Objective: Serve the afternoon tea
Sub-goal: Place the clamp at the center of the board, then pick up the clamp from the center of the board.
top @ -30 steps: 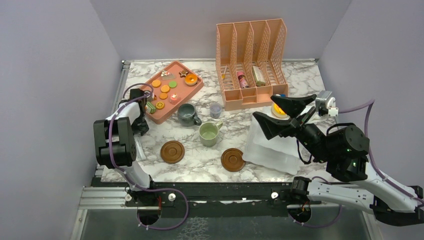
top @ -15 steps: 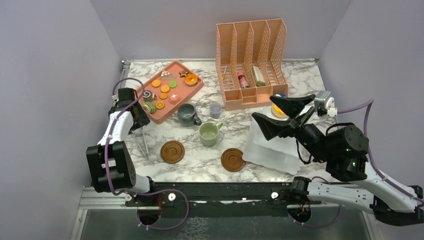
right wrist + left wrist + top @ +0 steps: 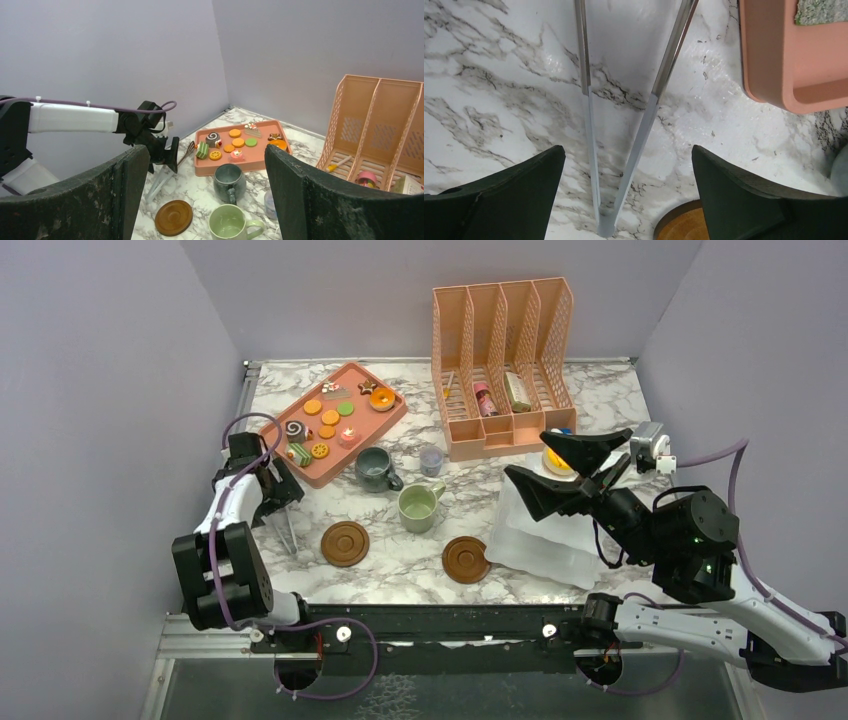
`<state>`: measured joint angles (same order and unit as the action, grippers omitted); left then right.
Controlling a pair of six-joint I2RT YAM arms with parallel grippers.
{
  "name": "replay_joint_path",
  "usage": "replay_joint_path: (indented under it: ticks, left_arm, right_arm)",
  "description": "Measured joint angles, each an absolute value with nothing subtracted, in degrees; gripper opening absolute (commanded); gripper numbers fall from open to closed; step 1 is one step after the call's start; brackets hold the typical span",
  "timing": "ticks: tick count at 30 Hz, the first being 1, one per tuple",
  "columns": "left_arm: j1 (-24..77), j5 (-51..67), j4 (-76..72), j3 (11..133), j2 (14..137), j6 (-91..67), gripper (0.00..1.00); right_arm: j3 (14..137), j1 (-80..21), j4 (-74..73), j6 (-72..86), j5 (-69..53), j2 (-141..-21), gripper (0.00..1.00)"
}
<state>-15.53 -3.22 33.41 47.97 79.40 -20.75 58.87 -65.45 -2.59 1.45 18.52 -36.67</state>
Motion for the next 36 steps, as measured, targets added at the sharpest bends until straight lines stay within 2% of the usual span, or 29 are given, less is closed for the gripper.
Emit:
replay_joint_path:
  ticks: [8, 13, 17, 28, 36]
  left_arm:
    - [-15.8, -2.9, 30.8, 49.5, 86.2, -17.3, 0.76]
    - [-15.8, -2.8, 29.4, 50.3, 87.5, -15.9, 0.72]
    - [-15.8, -2.5, 28.6, 50.5, 88.8, -15.4, 0.63]
    - [-16.5, -3.3, 28.5, 51.6, 91.1, -16.1, 0.61]
    - [-17.4, -3.7, 28.7, 51.6, 91.1, -18.3, 0.51]
  right_arm:
    - [58.9, -65.5, -2.6, 1.5, 18.5, -36.5, 0.91]
    - [58.8, -65.5, -2.4, 1.5, 18.5, -35.7, 0.91]
    - [58.8, -65.5, -2.2, 1.5, 18.5, -35.6, 0.91]
    - [58.7, -65.5, -2.2, 1.5, 18.5, -35.6, 0.91]
    - [58.6, -65.5, -2.2, 1.5, 18.5, -35.6, 0.91]
